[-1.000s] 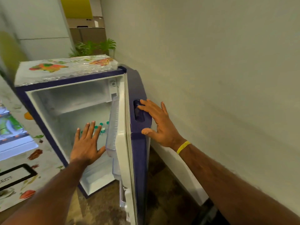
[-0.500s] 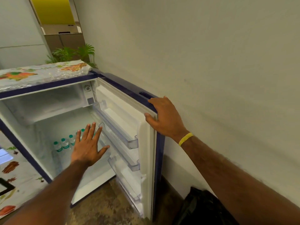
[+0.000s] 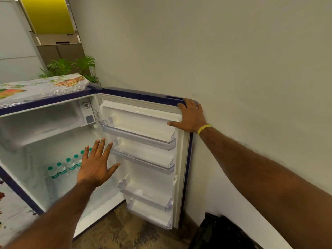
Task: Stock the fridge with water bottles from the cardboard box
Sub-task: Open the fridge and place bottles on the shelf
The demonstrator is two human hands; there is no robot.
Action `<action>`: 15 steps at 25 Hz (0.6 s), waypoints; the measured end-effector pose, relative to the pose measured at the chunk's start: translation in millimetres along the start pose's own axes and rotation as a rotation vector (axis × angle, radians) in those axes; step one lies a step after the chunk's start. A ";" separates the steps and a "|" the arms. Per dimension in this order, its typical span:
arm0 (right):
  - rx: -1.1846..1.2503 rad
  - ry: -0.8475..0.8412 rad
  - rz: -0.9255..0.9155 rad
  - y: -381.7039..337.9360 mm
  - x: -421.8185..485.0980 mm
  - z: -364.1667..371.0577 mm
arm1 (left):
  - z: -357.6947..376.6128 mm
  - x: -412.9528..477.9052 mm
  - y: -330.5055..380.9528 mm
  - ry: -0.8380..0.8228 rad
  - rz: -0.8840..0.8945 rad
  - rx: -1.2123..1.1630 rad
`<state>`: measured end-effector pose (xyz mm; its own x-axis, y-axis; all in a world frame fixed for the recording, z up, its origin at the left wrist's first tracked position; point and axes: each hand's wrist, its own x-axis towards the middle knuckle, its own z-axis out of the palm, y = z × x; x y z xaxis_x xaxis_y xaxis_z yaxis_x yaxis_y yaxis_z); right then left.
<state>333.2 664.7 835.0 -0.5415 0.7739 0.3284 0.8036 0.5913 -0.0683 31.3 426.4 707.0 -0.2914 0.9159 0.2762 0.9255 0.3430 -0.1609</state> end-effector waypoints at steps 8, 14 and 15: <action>-0.006 0.027 0.033 12.4 25.1 12.1 | 7.7 2.3 -24.8 -0.026 -0.024 -0.004; -0.012 0.054 0.090 -0.6 22.7 22.1 | 10.2 4.3 -49.4 -0.045 -0.020 -0.009; -0.010 0.067 0.101 -5.0 20.4 26.5 | 10.4 4.7 -52.8 -0.042 -0.018 -0.012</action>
<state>311.6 683.5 817.1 -0.4404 0.8122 0.3826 0.8558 0.5085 -0.0945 -21.5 414.7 706.9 -0.3180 0.9174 0.2391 0.9226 0.3576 -0.1448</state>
